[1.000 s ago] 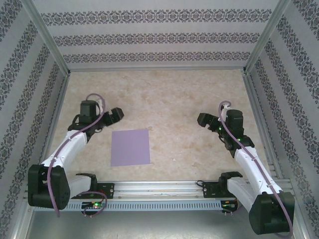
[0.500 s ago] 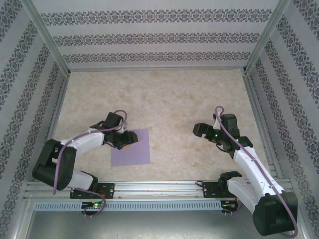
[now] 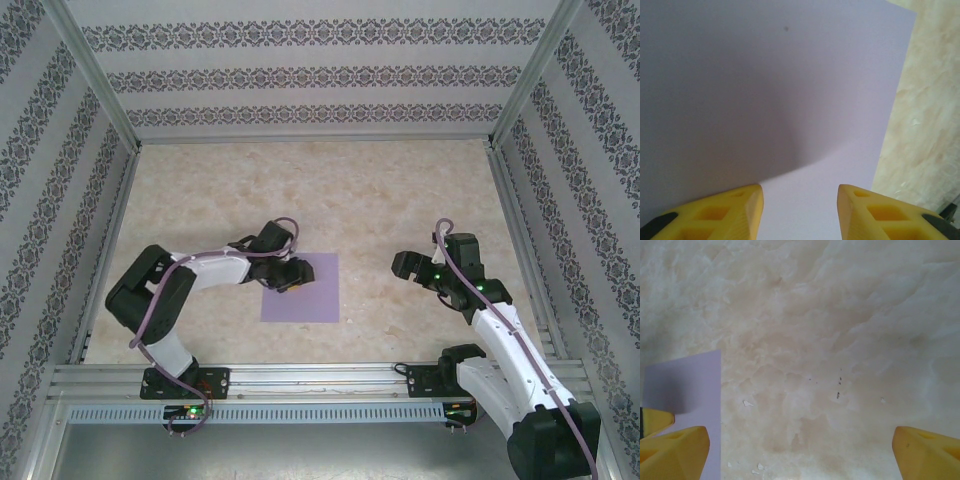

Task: Fold a paper plane with a square sheet of paper (fold left side to right side)
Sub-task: Move the square sheet of paper to the center of the table.

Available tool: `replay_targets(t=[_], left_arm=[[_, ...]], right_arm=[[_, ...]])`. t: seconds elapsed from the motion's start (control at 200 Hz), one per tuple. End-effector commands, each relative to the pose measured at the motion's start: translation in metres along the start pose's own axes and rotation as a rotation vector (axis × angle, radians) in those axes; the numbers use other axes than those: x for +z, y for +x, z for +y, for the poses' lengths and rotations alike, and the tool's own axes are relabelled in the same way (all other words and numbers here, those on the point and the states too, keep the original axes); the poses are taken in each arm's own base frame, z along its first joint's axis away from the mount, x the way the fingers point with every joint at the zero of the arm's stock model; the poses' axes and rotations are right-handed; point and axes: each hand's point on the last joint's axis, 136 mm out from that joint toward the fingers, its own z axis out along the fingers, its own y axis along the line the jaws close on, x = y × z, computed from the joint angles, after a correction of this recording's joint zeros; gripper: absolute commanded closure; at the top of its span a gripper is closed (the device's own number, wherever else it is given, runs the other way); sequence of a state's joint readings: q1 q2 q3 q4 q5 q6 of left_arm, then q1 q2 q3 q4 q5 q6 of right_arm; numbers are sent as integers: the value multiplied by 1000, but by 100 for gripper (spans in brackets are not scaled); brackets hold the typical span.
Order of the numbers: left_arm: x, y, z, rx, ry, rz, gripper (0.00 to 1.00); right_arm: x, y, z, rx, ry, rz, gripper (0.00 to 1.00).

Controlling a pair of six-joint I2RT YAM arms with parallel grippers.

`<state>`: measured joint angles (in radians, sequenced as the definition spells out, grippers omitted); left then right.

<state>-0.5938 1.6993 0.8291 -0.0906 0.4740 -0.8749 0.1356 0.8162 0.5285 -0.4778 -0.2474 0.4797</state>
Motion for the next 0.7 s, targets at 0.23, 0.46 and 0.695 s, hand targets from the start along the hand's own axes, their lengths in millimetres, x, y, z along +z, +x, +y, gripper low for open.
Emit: replay_targets(t=[0.23,0.46,0.695], left_arm=[[46,-4,-21,-31,-22,-12,56],[37,-14,-47,1,37,-37,55],[3,-32,-91,98,95,-82,49]], right_arm=[[-7,6,-9,-45,68,36,8],[-5,7,-10,-37,75,48,8],[-6,0,-8,-43,83,41,8]])
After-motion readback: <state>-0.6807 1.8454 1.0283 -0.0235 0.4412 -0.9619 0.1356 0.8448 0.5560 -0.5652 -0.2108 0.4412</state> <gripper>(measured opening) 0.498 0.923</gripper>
